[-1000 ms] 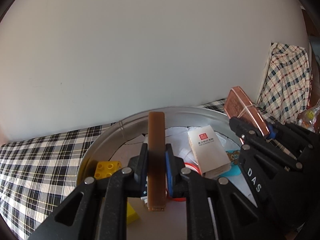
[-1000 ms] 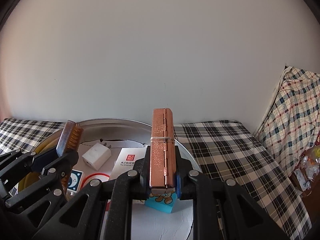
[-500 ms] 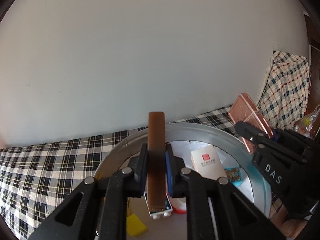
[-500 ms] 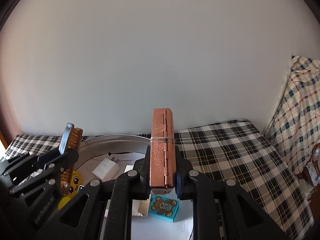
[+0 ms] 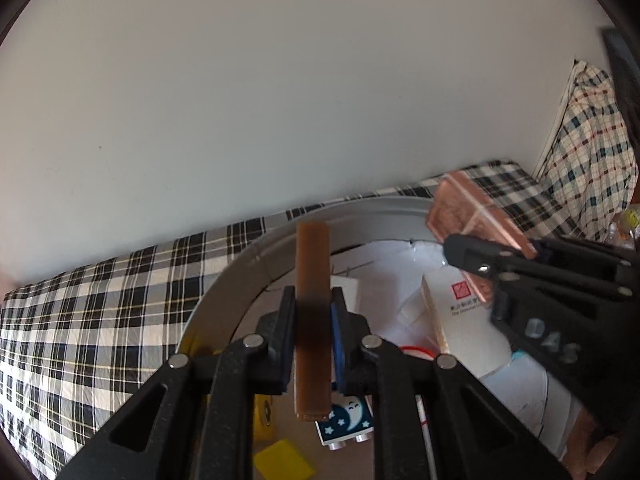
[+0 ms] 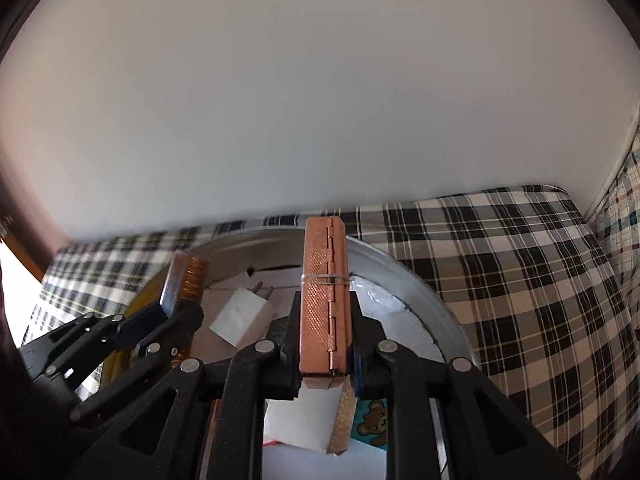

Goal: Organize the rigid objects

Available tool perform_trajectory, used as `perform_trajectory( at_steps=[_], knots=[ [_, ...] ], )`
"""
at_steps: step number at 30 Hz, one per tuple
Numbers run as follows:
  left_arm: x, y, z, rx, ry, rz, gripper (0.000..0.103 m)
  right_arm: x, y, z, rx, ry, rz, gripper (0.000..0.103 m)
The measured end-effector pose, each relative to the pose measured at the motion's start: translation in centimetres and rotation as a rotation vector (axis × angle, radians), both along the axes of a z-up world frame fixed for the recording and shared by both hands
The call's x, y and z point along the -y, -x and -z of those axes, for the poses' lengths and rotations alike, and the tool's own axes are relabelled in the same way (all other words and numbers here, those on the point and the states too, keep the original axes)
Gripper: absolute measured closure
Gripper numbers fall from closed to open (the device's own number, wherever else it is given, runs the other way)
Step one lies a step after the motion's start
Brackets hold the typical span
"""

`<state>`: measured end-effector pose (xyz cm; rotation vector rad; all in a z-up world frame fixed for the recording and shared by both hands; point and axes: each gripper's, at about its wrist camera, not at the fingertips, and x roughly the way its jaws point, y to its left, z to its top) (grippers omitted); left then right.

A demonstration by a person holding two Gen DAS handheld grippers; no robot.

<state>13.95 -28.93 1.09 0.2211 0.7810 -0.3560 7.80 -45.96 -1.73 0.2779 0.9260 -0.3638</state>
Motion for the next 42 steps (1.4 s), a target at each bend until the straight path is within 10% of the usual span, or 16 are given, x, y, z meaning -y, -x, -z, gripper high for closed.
perform_trajectory(
  at_steps=[4,8,12,21,42],
  knots=[
    [0.7,-0.4,0.6,-0.051,-0.049,0.006,0.083,-0.1,-1.1,0.7,-0.034,-0.033,-0.024,0.083],
    [1.3,-0.3,0.6,-0.071,-0.106,-0.006,0.003,0.2,-1.5,1.1,-0.061,-0.043,-0.013,0.070],
    [1.1,0.1,0.2,-0.065,-0.114,-0.014,0.000,1.1,-0.4,1.0,-0.057,-0.114,0.032,0.033],
    [-1.5,2.4,-1.0,-0.038,0.091,-0.025,0.000,2.2,5.2,0.2,0.164,-0.278,0.148,0.030],
    [-3.4,7.4,-1.3,0.315,0.129,-0.129,0.001,-5.1,11.4,-2.6,0.449,0.213,0.238,0.030]
  ],
)
